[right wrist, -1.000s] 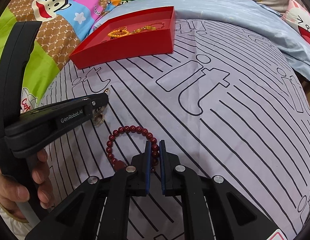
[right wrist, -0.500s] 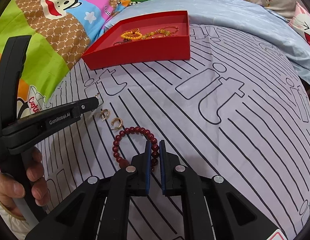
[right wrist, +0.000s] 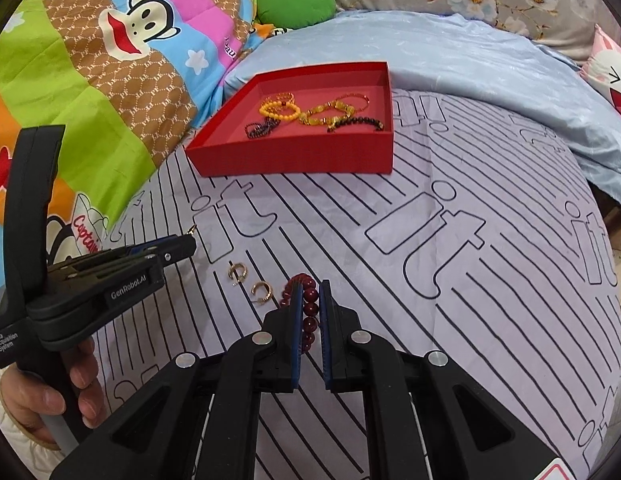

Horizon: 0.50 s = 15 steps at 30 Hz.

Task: Organize jewelry
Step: 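Lift the ring and bracelet and carry them over the red tray with both tools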

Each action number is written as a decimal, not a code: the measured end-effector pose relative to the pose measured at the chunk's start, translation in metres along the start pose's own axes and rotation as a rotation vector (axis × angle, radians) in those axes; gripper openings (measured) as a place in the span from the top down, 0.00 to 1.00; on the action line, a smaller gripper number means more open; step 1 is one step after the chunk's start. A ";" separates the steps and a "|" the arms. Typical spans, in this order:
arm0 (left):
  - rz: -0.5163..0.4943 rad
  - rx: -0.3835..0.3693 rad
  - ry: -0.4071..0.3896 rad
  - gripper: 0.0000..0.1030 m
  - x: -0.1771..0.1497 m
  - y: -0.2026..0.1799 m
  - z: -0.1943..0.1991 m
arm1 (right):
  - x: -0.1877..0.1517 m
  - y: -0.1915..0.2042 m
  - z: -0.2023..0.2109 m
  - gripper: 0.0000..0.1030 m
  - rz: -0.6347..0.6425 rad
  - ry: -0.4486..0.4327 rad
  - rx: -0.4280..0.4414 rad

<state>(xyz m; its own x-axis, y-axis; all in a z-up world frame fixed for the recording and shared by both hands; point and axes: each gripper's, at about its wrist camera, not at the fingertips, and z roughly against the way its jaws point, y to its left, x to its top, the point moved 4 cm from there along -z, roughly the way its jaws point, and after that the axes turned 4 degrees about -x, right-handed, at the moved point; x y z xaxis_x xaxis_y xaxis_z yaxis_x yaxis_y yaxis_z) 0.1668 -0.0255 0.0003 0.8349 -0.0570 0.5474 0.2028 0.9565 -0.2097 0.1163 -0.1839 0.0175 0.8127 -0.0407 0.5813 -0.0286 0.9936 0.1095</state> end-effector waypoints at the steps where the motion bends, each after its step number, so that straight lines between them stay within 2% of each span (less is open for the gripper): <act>1: -0.001 0.000 -0.002 0.87 0.000 0.000 0.002 | 0.003 0.001 0.002 0.93 0.001 -0.007 -0.001; 9: -0.017 0.014 -0.018 0.86 0.010 0.004 0.012 | 0.028 0.006 0.009 0.93 0.016 -0.050 -0.008; 15: -0.016 0.014 -0.045 0.86 0.031 0.010 0.017 | 0.059 0.010 0.011 0.93 0.015 -0.091 0.006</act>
<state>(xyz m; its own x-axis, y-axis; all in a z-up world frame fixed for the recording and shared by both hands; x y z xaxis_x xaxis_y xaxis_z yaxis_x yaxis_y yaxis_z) 0.1854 -0.0127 0.0291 0.8079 -0.0598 0.5863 0.2086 0.9594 -0.1896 0.1581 -0.1776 0.0616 0.7559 -0.0354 0.6538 -0.0441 0.9935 0.1048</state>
